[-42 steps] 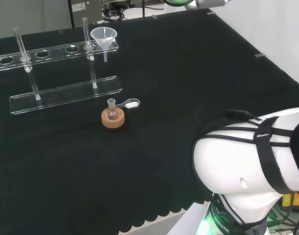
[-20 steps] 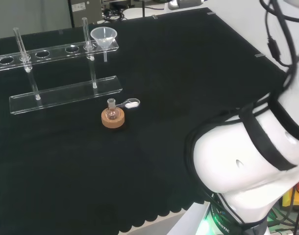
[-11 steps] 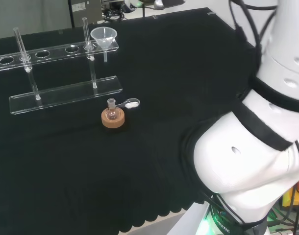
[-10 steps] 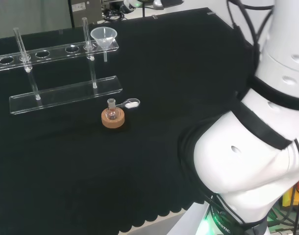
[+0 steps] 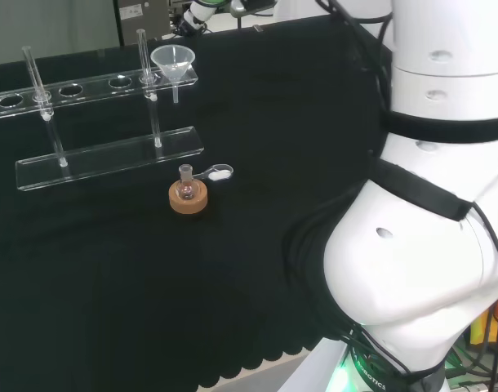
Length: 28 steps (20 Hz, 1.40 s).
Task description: Pick up the funnel from the transparent funnel stand.
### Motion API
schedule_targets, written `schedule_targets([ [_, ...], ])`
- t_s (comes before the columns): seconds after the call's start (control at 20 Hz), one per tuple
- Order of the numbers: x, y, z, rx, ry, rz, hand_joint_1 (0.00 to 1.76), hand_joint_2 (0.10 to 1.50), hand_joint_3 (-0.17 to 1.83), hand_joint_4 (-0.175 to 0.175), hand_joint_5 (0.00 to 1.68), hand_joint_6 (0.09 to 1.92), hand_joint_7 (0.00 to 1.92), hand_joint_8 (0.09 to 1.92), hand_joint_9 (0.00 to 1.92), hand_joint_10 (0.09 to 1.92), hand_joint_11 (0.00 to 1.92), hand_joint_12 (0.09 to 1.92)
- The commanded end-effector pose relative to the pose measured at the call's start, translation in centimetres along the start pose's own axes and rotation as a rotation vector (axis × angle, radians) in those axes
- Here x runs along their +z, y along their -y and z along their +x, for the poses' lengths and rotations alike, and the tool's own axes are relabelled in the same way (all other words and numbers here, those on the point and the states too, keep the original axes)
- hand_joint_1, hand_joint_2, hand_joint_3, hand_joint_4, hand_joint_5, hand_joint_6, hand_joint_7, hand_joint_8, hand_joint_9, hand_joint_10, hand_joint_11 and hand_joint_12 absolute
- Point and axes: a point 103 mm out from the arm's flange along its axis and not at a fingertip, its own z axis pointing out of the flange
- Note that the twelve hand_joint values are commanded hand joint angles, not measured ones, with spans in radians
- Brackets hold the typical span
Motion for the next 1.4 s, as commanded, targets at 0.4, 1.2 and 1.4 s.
schedule_targets([
  [0.4,2.2,-0.6,3.4,-0.123,-0.007,0.105,0.50,0.72,0.30,-0.020,0.06,0.09,0.01,0.60,0.18,0.83,0.13,1.49],
  [1.2,4.4,-2.7,4.9,-0.116,0.055,0.066,0.58,0.71,0.29,-0.032,0.04,0.09,0.00,0.53,0.07,0.85,0.08,1.50],
  [1.4,5.0,-3.4,4.7,-0.125,0.046,0.070,0.59,0.71,0.29,-0.033,0.04,0.09,0.00,0.51,0.07,0.86,0.09,1.50],
])
